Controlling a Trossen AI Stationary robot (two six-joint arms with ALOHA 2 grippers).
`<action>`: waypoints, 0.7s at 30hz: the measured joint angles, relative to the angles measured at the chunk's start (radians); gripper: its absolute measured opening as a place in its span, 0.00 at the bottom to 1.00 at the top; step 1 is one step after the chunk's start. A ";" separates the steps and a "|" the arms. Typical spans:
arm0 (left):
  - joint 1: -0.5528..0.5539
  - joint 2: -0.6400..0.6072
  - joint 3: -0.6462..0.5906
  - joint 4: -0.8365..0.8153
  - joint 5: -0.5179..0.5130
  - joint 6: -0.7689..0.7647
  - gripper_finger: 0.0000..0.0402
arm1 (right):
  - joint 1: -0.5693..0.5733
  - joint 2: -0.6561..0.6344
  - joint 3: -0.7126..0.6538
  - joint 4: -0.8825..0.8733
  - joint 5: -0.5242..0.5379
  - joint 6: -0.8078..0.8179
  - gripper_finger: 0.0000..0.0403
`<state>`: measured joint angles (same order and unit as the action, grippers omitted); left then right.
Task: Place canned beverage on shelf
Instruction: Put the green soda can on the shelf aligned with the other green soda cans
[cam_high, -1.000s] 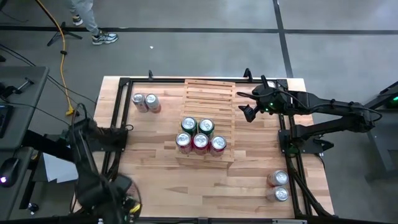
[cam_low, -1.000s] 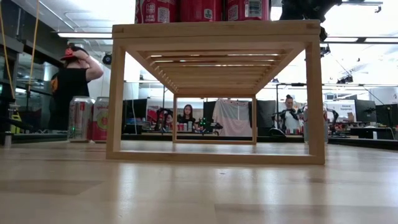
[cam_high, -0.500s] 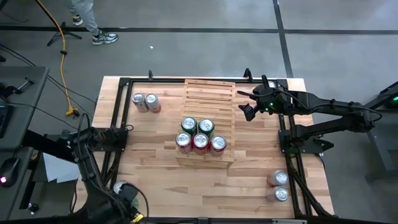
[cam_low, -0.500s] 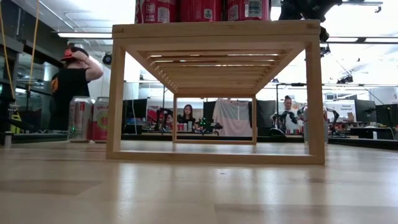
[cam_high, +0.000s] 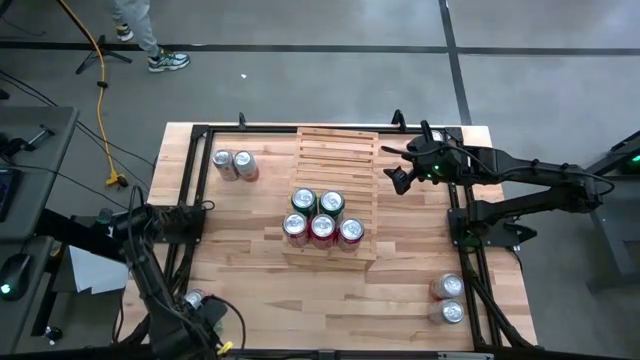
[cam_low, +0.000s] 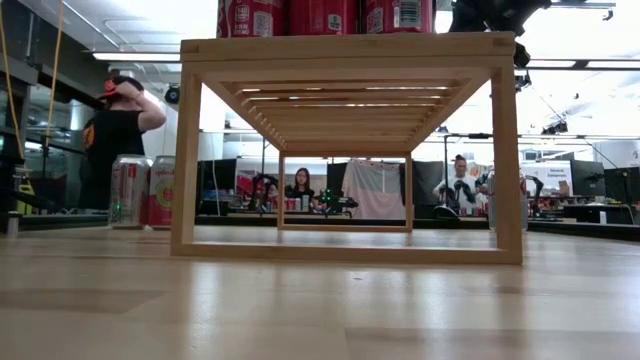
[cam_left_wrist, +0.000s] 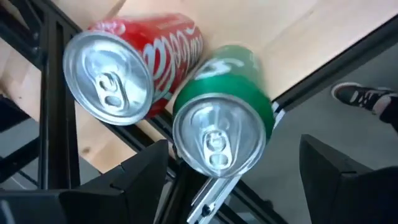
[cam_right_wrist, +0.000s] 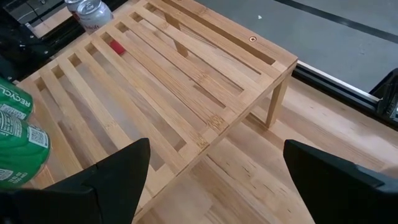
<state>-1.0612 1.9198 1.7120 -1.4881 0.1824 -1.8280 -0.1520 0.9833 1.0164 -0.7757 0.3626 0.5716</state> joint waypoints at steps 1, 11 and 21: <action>-0.002 0.000 -0.008 0.007 0.002 0.002 0.64 | 0.000 0.000 0.000 0.000 0.000 0.000 0.88; -0.008 0.000 -0.120 0.078 0.020 0.034 0.64 | 0.000 0.000 0.000 -0.002 0.001 0.008 0.88; -0.008 0.000 -0.179 0.149 0.018 0.020 0.64 | 0.000 0.000 0.000 -0.003 0.001 0.008 0.88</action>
<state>-1.0687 1.9194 1.5331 -1.3390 0.2008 -1.8075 -0.1520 0.9833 1.0164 -0.7784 0.3634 0.5793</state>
